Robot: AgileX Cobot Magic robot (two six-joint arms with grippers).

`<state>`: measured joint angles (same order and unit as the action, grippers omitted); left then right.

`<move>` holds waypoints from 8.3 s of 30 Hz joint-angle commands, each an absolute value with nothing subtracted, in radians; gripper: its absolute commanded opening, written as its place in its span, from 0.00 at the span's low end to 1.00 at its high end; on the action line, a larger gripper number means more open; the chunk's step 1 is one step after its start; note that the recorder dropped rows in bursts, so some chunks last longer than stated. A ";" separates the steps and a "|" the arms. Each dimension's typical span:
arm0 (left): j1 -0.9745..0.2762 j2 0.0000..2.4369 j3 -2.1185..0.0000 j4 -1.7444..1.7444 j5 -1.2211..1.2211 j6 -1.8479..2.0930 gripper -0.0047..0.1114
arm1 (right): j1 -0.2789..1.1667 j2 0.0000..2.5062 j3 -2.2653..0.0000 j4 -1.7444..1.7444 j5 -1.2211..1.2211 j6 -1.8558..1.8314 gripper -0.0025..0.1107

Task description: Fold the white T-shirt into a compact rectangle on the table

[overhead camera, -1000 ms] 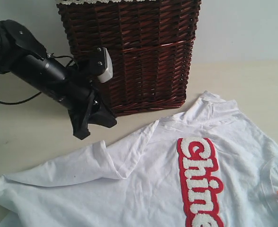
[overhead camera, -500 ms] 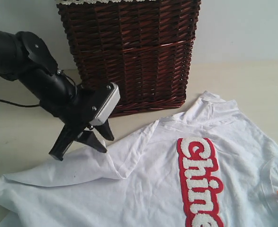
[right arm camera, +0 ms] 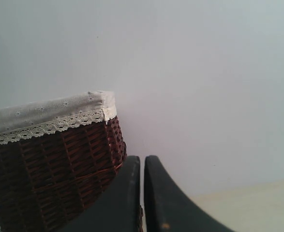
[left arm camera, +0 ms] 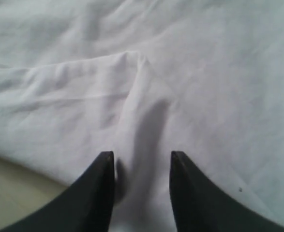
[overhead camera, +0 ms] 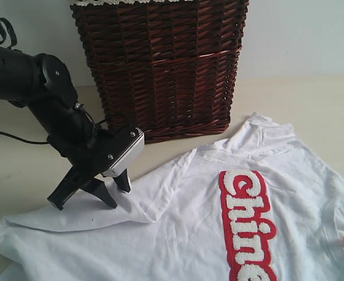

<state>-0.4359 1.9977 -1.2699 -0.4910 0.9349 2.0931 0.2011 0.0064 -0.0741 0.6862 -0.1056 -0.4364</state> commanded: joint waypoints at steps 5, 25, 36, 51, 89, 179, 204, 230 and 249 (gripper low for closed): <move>-0.441 1.998 -1.268 -0.475 0.796 1.946 0.04 | 0.194 0.000 -0.065 0.678 -0.107 -0.442 0.06; -0.384 1.947 -1.268 0.229 0.507 0.725 0.04 | 0.194 0.000 -0.065 0.678 -0.107 -0.442 0.06; -0.384 1.950 -1.268 0.459 0.285 0.487 0.24 | 0.194 0.000 -0.065 0.678 -0.107 -0.442 0.06; -0.363 1.894 -1.227 0.364 0.713 0.314 0.37 | 0.194 0.000 -0.065 0.678 -0.107 -0.442 0.06; -0.209 1.628 -0.534 -0.381 1.111 1.759 0.04 | 0.194 0.000 -0.065 0.678 -0.107 -0.442 0.06; -0.209 1.604 -0.513 -0.038 0.523 1.545 0.93 | 0.194 0.000 -0.065 0.678 -0.107 -0.442 0.06; -0.209 1.635 -0.656 -0.228 0.621 1.478 0.85 | 0.194 0.000 -0.065 0.678 -0.107 -0.442 0.06; -0.086 1.723 -0.690 -0.193 0.754 1.473 0.94 | 0.194 0.000 -0.065 0.678 -0.107 -0.442 0.06; -0.079 1.723 -0.690 -0.195 0.702 1.600 0.94 | 0.194 0.000 -0.065 0.678 -0.107 -0.442 0.06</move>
